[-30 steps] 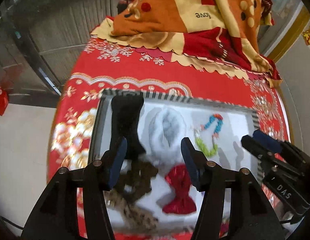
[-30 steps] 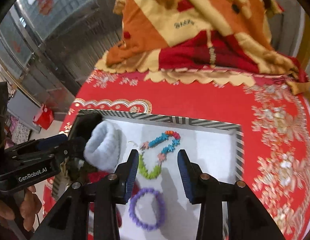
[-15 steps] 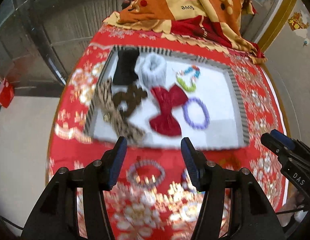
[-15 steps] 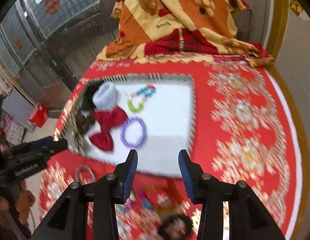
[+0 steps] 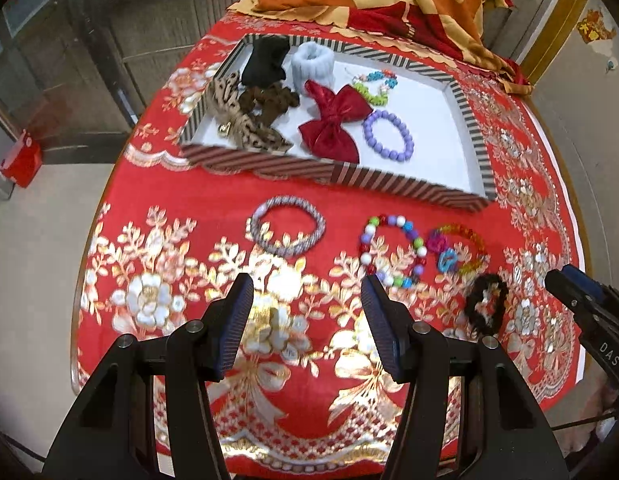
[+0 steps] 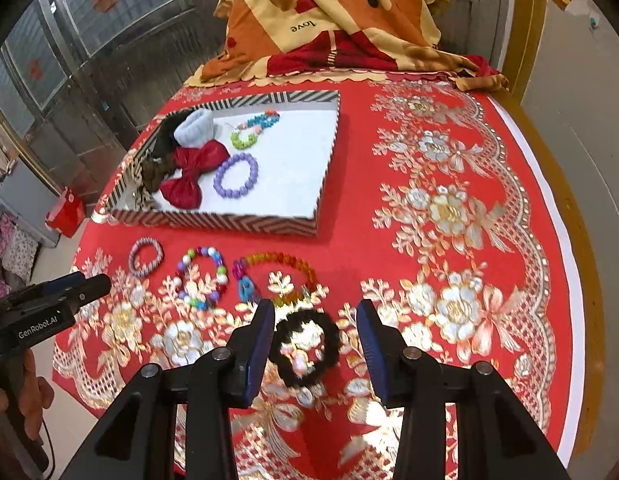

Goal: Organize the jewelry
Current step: 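Move the right tool over the black scrunchie on the cloth, then grasp the black scrunchie with right tool while left tool grasps the sparkly grey bracelet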

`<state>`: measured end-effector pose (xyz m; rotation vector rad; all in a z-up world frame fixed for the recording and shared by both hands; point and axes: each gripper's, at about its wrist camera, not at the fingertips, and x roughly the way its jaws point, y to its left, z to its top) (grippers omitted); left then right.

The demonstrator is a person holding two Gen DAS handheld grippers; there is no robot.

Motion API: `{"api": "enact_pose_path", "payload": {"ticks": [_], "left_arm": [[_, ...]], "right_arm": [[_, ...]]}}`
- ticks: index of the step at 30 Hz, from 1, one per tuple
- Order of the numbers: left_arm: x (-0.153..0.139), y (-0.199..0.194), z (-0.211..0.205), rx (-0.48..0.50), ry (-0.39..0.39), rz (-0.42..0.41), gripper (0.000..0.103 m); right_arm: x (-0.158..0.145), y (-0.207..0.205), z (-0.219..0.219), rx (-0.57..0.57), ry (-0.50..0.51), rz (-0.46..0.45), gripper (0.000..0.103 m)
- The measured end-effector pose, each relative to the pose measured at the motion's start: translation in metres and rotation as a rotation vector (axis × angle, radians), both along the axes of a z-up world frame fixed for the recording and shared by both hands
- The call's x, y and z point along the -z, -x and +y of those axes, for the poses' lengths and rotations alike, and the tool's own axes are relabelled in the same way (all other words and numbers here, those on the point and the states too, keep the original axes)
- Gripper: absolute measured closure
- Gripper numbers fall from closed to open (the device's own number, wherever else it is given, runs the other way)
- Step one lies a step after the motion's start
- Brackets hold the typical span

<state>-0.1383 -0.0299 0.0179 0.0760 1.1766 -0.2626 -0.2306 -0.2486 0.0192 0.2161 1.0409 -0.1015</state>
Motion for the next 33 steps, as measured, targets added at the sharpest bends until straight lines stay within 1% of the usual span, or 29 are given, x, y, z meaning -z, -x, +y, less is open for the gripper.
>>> {"api": "enact_pose_path", "payload": {"ticks": [5,8,12,21,27,30,33], "left_arm": [[0.005,0.01,0.004,-0.016,-0.002,0.012,0.047],[0.004,0.012,0.004,-0.02,0.0,0.013,0.047],[0.002,0.012,0.004,-0.025,0.002,0.006,0.047],[0.008,0.009,0.012,-0.044,0.006,0.032,0.047],[0.015,0.005,0.019,-0.066,0.024,0.064,0.047],[0.018,0.002,0.021,-0.073,0.018,0.071,0.047],[0.023,-0.001,0.023,-0.081,0.022,0.095,0.047]], "right_arm": [[0.001,0.007,0.003,-0.011,0.022,0.006,0.063],[0.002,0.009,0.004,-0.014,0.005,0.008,0.063],[0.002,0.011,0.005,-0.016,0.008,0.012,0.063],[0.009,0.015,0.0,-0.01,-0.004,0.037,0.062],[0.021,0.015,-0.002,-0.017,-0.018,0.064,0.062],[0.034,0.012,-0.004,-0.021,-0.024,0.084,0.062],[0.049,0.006,-0.007,-0.028,-0.021,0.098,0.062]]}}
